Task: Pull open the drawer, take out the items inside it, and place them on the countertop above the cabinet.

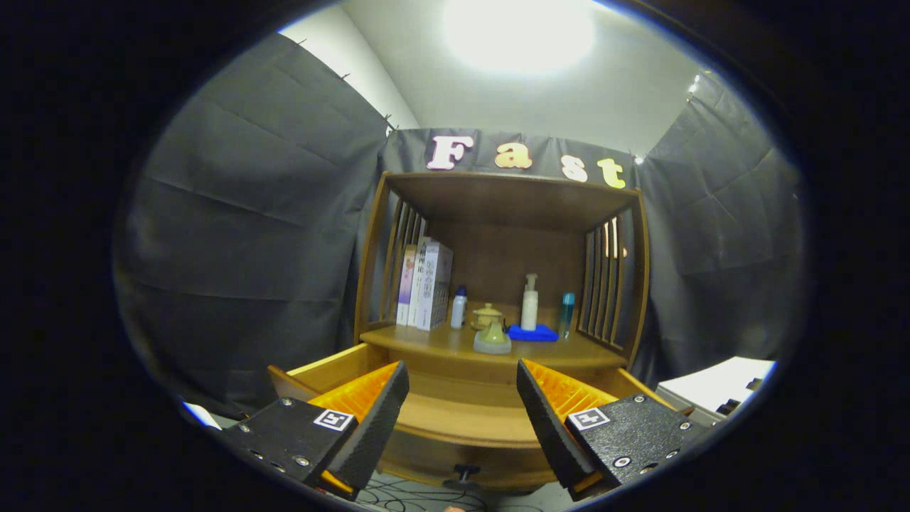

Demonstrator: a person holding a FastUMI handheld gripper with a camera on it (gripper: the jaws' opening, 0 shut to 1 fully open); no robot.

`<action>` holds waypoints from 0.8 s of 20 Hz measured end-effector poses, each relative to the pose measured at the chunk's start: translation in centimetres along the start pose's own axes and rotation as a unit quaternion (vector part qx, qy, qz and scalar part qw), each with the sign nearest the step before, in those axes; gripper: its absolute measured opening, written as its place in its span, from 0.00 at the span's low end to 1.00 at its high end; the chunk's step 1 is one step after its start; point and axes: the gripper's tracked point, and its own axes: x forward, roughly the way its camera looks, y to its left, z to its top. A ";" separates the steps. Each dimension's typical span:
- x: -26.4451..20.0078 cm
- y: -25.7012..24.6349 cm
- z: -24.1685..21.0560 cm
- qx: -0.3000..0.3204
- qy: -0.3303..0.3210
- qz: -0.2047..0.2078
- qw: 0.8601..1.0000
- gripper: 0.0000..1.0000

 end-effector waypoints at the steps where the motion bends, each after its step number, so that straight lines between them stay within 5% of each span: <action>1: -0.9 0.2 -1.0 -0.003 0.010 -0.002 1.000 0.94; 7: -5.1 1.3 -4.7 -0.017 0.085 -0.005 0.996 0.94; 16: -1.7 -2.3 -8.3 0.009 0.129 -0.072 0.989 0.94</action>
